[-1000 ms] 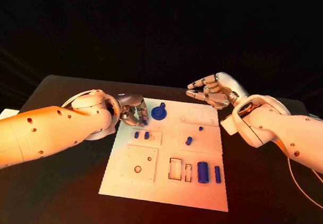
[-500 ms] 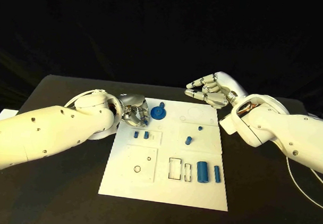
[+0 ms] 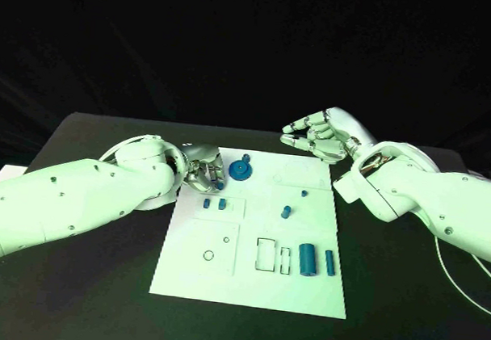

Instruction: Assemble the parts on the task board

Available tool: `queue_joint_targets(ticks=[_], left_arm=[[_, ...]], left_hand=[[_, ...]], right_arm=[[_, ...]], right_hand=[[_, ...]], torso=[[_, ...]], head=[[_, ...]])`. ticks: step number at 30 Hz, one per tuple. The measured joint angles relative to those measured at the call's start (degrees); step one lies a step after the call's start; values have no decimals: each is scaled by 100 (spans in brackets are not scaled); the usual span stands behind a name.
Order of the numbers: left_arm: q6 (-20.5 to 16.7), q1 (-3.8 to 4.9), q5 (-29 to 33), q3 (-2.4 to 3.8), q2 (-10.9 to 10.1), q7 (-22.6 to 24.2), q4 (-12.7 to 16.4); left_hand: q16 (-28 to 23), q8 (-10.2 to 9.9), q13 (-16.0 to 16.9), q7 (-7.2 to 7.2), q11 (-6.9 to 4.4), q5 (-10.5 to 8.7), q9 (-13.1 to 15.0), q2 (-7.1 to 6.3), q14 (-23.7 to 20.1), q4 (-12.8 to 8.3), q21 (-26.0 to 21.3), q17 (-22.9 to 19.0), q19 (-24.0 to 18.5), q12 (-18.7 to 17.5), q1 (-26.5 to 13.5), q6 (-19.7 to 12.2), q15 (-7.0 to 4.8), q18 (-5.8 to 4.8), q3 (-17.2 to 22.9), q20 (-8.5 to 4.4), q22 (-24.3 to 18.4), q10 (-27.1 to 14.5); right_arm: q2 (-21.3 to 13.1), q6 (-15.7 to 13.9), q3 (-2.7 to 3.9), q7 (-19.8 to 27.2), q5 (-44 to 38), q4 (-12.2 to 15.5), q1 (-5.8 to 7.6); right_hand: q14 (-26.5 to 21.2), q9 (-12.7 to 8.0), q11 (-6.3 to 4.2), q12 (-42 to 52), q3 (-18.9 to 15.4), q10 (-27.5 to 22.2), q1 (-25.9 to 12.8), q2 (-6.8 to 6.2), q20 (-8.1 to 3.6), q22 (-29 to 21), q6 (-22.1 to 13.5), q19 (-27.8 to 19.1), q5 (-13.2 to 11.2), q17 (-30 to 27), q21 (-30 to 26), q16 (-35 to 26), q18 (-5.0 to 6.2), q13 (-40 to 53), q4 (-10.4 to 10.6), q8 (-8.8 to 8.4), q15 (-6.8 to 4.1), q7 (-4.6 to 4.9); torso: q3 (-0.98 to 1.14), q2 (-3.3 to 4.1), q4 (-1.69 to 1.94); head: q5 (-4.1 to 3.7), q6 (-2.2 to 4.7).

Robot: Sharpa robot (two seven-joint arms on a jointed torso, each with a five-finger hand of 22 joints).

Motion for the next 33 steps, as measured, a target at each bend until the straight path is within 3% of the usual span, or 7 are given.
queue_joint_targets(ticks=[21,33], left_arm=[[20,3,-1,-1,-24,-52,-1],[84,4,0,-2,-26,-73,-8]], left_hand=[[0,-46,16,-3,2,0,-20,-16,0,-34,0,9,0,-101,-61,49,0,0,34,0,12,39],[0,-287,9,157,150,-77,-148,-113,20,-18,-66,-52,-37,-301,-205,-301,64,0,49,37,-6,-192]], right_arm=[[-6,2,0,0,-1,-3,0],[-12,4,0,-2,-1,-3,0]], right_hand=[[0,-1,0,0,0,0,0,0,0,-1,0,0,0,1,0,0,0,8,0,0,0,0],[0,3,0,0,0,0,2,1,0,-2,0,0,0,4,0,0,0,7,0,0,0,0]], torso=[[-6,-2,5],[-3,-3,0]], head=[[9,1],[10,0]])
